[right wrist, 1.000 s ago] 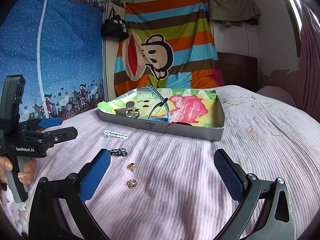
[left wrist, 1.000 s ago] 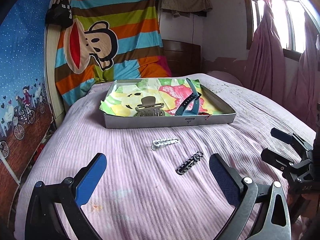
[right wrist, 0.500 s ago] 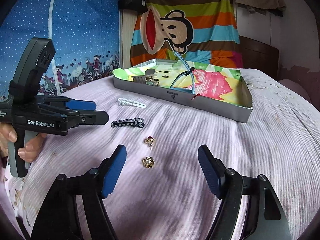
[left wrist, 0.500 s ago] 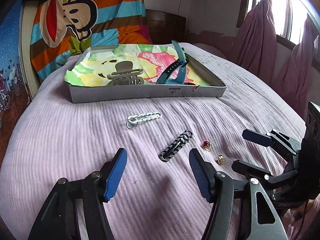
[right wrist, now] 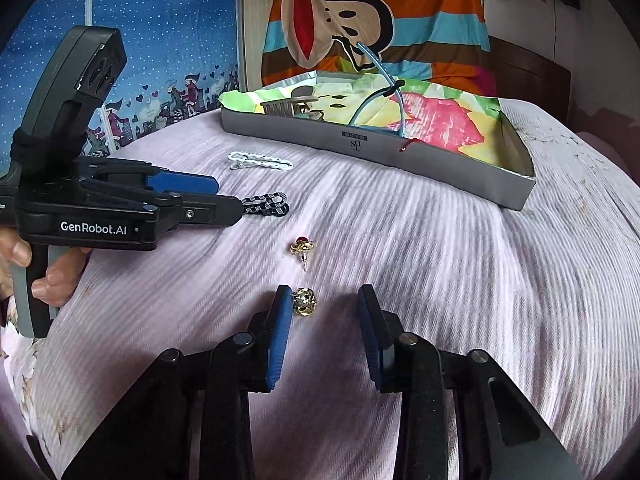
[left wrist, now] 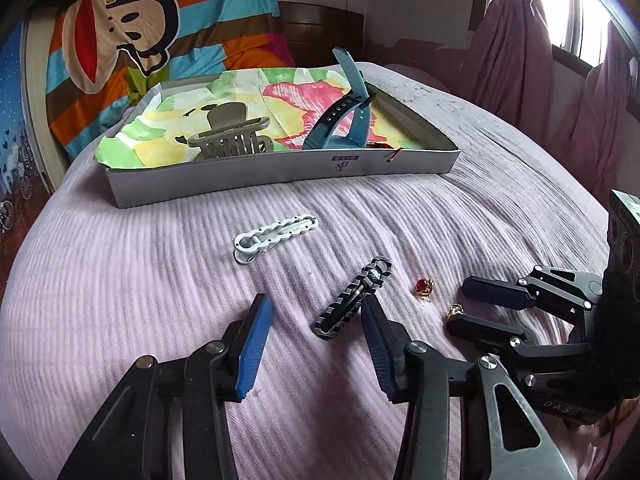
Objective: Organize jewelry
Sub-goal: 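Grasp a gold earring with the right tool while left tool grasps black beaded bracelet, then carry the earring with right tool into tray while left tool carries bracelet there, release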
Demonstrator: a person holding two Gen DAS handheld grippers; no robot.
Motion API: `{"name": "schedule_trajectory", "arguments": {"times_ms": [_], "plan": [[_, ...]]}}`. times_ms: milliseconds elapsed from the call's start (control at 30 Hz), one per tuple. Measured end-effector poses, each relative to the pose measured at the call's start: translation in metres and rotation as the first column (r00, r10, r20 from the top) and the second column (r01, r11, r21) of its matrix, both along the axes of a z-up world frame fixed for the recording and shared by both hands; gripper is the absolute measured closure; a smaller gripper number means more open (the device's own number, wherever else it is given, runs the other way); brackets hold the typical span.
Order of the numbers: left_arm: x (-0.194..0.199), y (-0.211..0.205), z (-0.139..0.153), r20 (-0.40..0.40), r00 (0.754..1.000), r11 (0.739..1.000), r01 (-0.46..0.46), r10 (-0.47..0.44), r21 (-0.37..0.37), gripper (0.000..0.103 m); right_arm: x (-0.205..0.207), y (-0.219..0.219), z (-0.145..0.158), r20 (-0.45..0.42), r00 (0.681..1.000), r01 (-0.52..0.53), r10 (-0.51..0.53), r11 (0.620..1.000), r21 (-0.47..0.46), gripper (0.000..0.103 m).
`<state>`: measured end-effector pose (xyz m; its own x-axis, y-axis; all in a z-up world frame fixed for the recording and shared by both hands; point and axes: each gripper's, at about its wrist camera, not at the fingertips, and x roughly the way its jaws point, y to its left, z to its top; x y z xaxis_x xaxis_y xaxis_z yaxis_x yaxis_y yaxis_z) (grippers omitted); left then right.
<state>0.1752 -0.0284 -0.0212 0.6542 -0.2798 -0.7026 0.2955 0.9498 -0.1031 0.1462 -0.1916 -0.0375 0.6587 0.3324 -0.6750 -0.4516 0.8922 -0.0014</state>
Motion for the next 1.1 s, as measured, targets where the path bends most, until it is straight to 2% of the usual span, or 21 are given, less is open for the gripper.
{"name": "schedule_trajectory", "arguments": {"times_ms": [233, 300, 367, 500, 733, 1100], "plan": [[0.001, -0.008, -0.004, -0.019, 1.0, 1.0, -0.005, 0.005, 0.026, 0.079, 0.008, 0.004, -0.005, -0.031, 0.999, 0.033, -0.033, 0.999, -0.007, 0.085], [0.001, -0.009, -0.005, -0.024, 1.0, 1.0, 0.0, 0.001, 0.02, 0.081, 0.011, 0.004, -0.006, -0.041, 0.998, 0.051, -0.051, 0.999, 0.001, 0.09], [0.001, -0.011, -0.006, -0.029, 1.0, 1.0, 0.009, -0.008, 0.018, 0.086, 0.015, 0.002, -0.007, -0.053, 0.996, 0.069, -0.067, 0.997, 0.027, 0.091], [0.0, -0.017, -0.007, -0.028, 0.999, 0.999, 0.027, -0.026, 0.032, 0.086, 0.021, -0.004, -0.008, -0.069, 0.993, 0.098, -0.093, 0.992, 0.083, 0.091], [-0.003, -0.02, -0.007, -0.017, 0.999, 0.998, 0.039, -0.038, 0.041, 0.088, 0.022, -0.004, -0.011, -0.065, 0.993, 0.104, -0.098, 0.99, 0.094, 0.091], [-0.013, -0.015, -0.008, 0.005, 1.0, 1.0, 0.026, -0.026, -0.007, 0.091, 0.02, -0.009, -0.011, -0.051, 0.994, 0.105, -0.1, 0.988, 0.117, 0.091]]}}
